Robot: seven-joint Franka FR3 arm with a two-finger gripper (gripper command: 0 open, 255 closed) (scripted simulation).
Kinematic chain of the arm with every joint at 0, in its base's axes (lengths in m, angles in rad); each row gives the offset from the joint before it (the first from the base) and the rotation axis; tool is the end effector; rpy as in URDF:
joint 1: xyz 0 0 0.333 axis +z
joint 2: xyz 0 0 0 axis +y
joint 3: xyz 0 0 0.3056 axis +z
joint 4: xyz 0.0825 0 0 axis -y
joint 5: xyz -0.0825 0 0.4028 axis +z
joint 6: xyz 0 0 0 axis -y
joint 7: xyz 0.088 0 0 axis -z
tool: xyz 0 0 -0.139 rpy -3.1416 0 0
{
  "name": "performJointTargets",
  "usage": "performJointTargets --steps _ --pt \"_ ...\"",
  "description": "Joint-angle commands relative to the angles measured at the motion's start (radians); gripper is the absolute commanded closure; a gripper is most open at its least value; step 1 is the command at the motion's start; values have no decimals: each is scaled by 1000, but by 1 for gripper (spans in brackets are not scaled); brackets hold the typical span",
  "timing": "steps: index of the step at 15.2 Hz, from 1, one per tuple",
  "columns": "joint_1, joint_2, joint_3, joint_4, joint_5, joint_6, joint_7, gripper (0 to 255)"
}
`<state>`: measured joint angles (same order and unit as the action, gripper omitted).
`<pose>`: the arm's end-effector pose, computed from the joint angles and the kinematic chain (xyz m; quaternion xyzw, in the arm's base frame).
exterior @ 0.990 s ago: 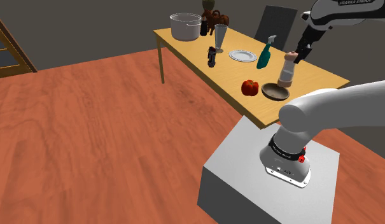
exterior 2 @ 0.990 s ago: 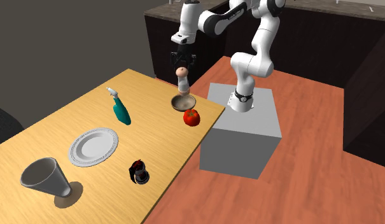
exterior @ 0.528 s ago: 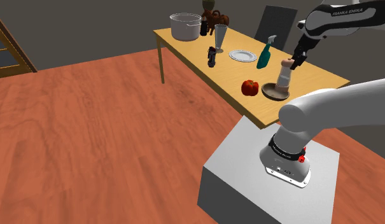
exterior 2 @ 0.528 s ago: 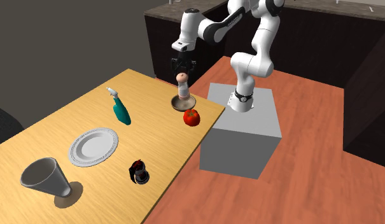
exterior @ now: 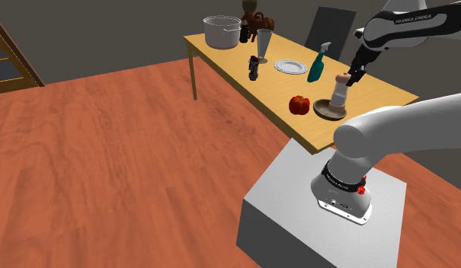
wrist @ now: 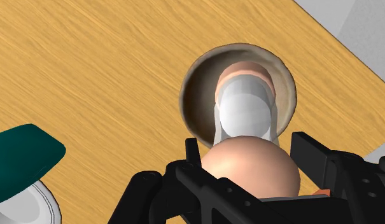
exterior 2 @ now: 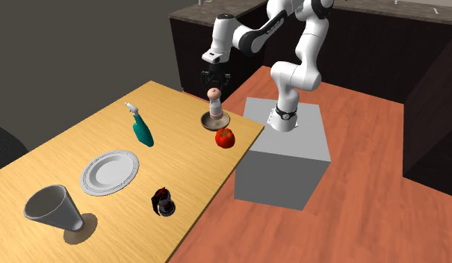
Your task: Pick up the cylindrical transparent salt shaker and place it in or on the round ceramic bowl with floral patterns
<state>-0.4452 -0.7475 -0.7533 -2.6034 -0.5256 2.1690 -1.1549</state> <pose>0.1441 -0.3899 0.3957 0.9815 0.1593 0.0580 0.0892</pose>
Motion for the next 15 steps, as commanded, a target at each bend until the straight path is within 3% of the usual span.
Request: performJointTargets --steps 1,2,7,11,15 --pt "0 0 0 0 0 0 0 255" --pt "0 0 0 0 0 0 0 0" --pt "0 0 0 0 0 0 0 0" --pt "-15 -69 74 73 37 -147 -7 0" --pt "-15 -69 74 73 37 -147 -7 0"
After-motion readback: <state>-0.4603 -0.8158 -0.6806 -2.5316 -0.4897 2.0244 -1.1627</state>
